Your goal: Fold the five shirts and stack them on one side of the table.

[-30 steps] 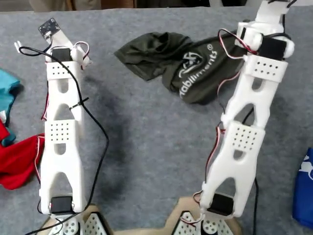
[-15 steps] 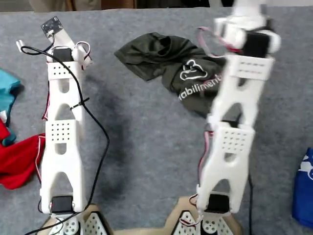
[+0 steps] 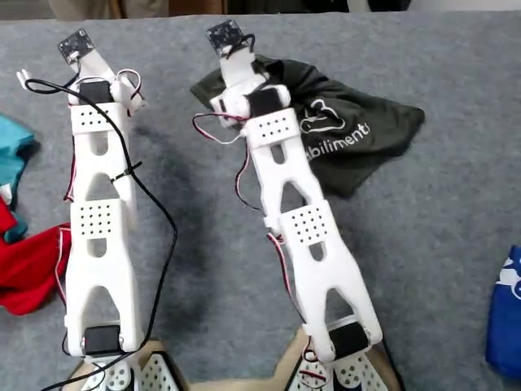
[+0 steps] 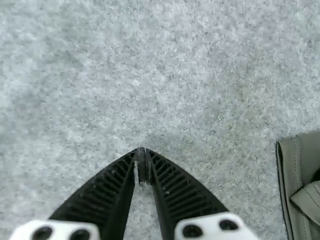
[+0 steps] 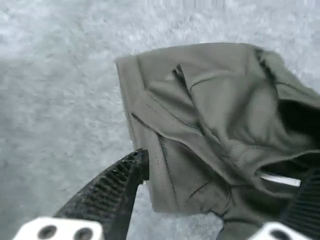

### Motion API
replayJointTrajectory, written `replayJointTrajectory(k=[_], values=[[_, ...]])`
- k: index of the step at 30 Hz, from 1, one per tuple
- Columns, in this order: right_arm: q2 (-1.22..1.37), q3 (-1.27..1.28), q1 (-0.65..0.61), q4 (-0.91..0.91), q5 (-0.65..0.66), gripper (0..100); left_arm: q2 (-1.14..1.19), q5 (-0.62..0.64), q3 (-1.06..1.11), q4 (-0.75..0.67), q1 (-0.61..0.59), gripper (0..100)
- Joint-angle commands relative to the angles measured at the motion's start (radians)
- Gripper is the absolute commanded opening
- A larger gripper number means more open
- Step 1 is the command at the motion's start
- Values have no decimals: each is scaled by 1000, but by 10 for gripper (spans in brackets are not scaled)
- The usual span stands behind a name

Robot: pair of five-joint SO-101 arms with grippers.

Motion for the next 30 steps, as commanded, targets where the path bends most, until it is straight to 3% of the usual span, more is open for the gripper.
replayJointTrajectory(k=[1,4,10,30], values=[[31,-12,16,-54,14,434,-12,-9,-34,-15,-8,20],[44,-12,47,-109,14,343,-12,-9,-34,-15,-8,20],[30,-64,124,-132,11,0,-12,-9,-29,-15,-3,20],[-518,-85,490,233,12,5,-12,-11,-31,-15,9,20]])
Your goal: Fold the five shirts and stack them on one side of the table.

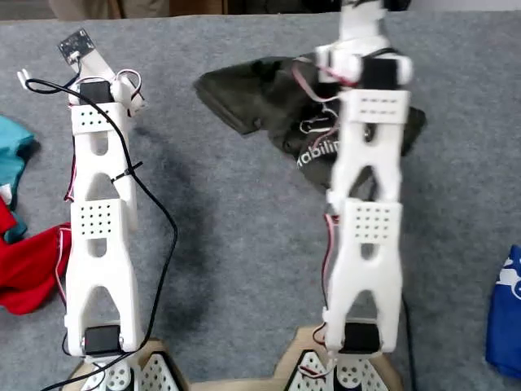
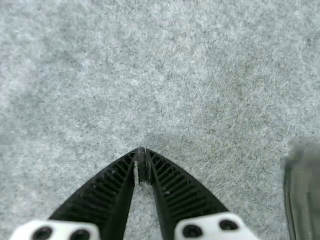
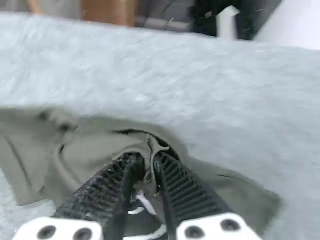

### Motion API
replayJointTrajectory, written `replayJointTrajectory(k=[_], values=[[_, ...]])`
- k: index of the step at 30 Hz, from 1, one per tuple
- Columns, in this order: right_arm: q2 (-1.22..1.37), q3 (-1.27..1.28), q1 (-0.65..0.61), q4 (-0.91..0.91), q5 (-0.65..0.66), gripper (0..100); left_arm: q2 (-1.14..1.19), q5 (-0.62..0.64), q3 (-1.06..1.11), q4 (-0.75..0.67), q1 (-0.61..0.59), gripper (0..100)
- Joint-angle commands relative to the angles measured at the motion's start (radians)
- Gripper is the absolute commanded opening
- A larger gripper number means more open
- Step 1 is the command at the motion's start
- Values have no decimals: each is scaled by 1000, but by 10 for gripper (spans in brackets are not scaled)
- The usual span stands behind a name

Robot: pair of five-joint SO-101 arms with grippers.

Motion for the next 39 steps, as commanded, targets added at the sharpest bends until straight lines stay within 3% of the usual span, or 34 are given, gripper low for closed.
replayJointTrajectory(k=[1,3,11,19,24,27,33,39], values=[[-153,-50,101,12,14,5,-12,-5,-31,-15,9,20],[-160,-50,151,9,28,5,-12,-5,-31,-15,9,20],[-76,-45,220,-58,301,6,-12,-5,-26,-11,38,21],[47,-50,196,-121,351,58,-31,-5,-72,87,213,32],[65,-51,222,-140,351,60,-31,3,-133,97,387,241],[48,-54,234,-132,348,126,-25,23,-123,100,427,314],[-120,-47,166,-6,339,319,30,61,-106,77,394,303],[-73,-44,-53,15,226,332,38,210,-138,25,241,280]])
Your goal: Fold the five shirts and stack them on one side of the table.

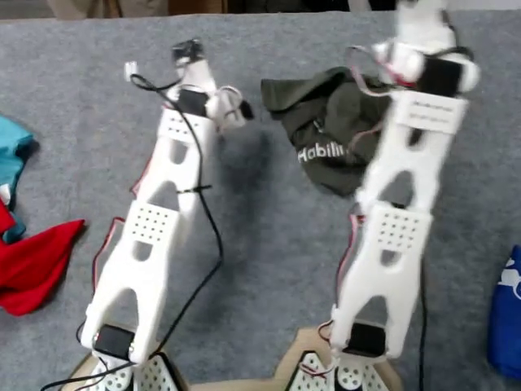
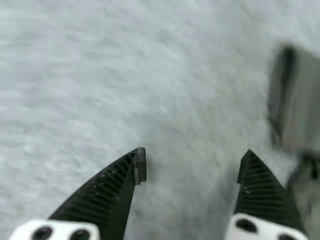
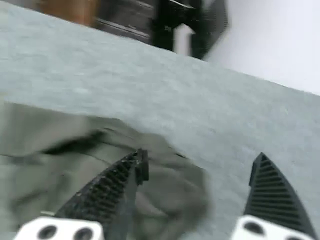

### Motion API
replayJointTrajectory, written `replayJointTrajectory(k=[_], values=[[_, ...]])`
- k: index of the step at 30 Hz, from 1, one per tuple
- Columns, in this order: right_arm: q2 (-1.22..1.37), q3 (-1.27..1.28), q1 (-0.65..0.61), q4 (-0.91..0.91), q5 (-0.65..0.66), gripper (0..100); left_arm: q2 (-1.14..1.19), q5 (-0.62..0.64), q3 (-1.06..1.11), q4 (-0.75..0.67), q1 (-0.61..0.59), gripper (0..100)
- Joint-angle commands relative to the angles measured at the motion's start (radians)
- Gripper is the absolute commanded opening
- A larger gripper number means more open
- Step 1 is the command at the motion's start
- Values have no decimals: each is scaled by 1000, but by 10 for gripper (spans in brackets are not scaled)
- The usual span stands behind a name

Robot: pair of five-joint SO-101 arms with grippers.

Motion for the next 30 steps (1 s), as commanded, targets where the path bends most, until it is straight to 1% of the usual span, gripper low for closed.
replayJointTrajectory(k=[1,5,7,10,12,14,17,21,24,26,30], values=[[13,-36,-151,-14,-29,332,-18,115,-48,-112,-110,258],[128,-36,-288,-31,-29,332,5,144,-14,-338,-178,170],[180,-36,-343,-25,-29,332,15,144,-5,-400,-201,164],[263,-36,-398,-8,-31,332,12,129,-5,-368,-215,162],[320,-36,-409,12,-31,332,5,77,-21,-348,-219,160],[364,-38,-406,3,-38,332,12,51,-44,-344,-218,160],[415,-38,-387,-57,-49,332,16,44,-48,-344,-216,160],[430,-38,-355,-95,-138,332,16,44,-46,-344,-215,160],[430,-39,-303,-127,-196,324,16,44,-46,-344,-213,160],[430,-39,-268,-152,-224,279,18,44,-46,-344,-213,160],[430,-39,-222,-190,-245,134,18,44,-46,-344,-212,160]])
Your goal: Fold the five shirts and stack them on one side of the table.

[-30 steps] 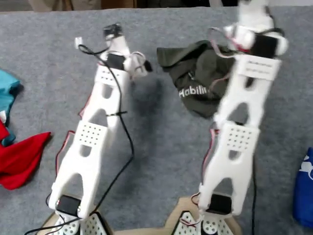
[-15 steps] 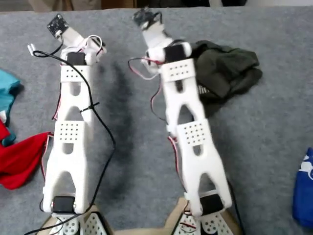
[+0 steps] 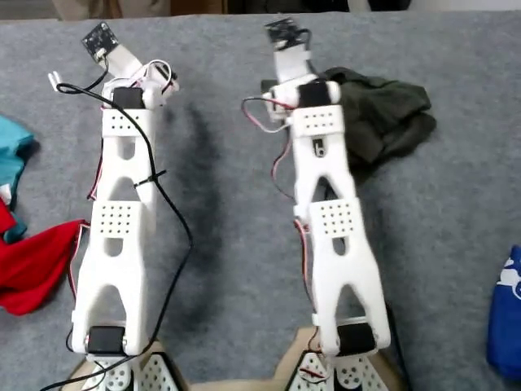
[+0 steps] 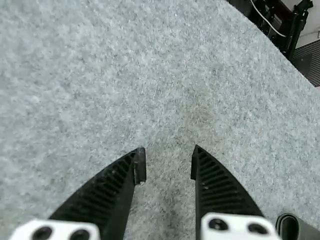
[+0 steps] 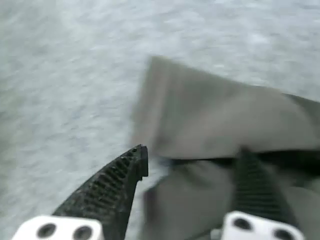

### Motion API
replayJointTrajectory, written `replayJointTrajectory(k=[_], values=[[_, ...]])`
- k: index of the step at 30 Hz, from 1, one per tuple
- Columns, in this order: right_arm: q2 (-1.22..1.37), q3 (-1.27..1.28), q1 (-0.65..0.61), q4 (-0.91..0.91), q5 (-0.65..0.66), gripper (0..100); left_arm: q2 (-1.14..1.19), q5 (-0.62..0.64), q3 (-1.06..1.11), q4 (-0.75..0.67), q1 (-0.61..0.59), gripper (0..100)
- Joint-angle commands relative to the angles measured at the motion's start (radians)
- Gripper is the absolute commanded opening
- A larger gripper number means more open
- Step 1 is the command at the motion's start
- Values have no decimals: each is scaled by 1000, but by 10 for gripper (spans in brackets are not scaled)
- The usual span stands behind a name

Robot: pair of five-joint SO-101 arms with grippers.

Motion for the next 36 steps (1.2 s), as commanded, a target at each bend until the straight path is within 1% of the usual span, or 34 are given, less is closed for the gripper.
replayJointTrajectory(k=[1,3,5,10,13,15,17,20,22,25,28,33,36], values=[[-12,-41,42,-41,-17,100,-21,-8,-49,2,0,160],[-13,-41,62,-41,-28,46,-21,-8,-49,2,6,160],[-18,-42,90,-43,-61,14,-21,-8,-49,2,6,160],[-91,-41,171,-12,-161,5,-21,-8,-49,2,6,160],[-154,-38,177,44,-192,5,-21,-8,-49,2,8,160],[-165,-33,131,97,-175,19,-21,-8,-49,2,8,160],[-157,-36,58,143,-140,55,-21,-8,-49,2,8,160],[-159,-39,-53,210,-61,117,-21,-8,-49,2,8,163],[-157,-41,-99,255,-11,145,-21,-8,-49,2,8,164],[-150,-33,-122,324,55,154,-21,-9,-49,2,8,164],[-105,-38,-127,333,100,155,-21,-9,-49,2,9,164],[25,-41,-88,296,101,155,-21,-9,-49,2,18,164],[19,-38,-74,285,98,153,-21,-9,-49,2,21,164]])
